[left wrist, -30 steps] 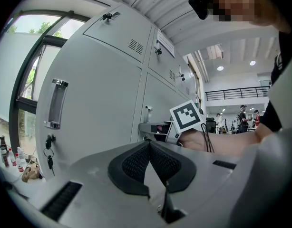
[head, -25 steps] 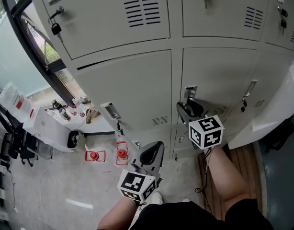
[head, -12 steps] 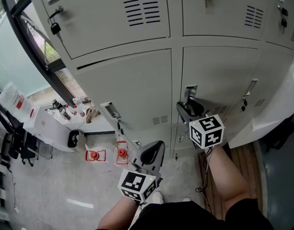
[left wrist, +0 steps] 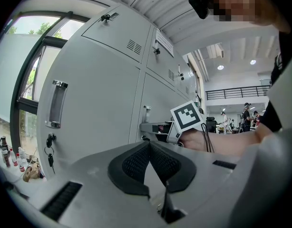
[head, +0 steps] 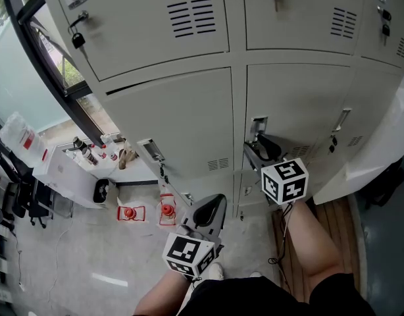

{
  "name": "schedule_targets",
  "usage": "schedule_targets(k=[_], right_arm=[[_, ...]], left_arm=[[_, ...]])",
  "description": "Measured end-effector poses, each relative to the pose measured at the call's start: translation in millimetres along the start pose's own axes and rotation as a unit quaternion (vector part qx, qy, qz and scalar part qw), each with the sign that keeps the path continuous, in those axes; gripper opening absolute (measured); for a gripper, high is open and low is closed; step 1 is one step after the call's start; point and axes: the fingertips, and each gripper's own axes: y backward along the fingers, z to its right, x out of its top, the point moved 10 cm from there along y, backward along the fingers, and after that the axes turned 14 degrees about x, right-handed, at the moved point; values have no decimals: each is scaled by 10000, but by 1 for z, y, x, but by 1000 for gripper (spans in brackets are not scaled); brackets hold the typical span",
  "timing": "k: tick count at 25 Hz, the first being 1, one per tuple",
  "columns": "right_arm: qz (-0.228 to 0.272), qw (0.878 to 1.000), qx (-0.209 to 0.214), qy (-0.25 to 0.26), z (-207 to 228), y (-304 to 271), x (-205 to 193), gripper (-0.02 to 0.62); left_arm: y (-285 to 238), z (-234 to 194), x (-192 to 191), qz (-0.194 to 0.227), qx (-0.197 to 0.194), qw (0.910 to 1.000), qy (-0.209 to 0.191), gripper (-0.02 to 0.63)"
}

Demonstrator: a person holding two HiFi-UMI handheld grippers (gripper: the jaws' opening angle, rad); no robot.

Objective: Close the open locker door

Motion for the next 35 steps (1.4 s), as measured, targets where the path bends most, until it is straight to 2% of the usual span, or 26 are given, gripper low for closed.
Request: schedule_targets(k=[8, 21, 32, 35], right_arm=[[-14, 10000, 2, -31, 0, 25, -3, 237], [51, 9996, 255, 111, -20, 92, -9, 236], [81, 9981, 583, 163, -44, 159, -23, 194], [105, 9981, 595, 149, -51, 174, -26, 161]], left_arm=[[5, 19, 1, 33, -9, 10000, -22, 17], [29, 79, -6, 78, 33, 10000, -11, 17], [64, 135, -21, 89, 216, 9997, 18, 17], [73, 145, -25, 53, 229, 9997, 9, 17]])
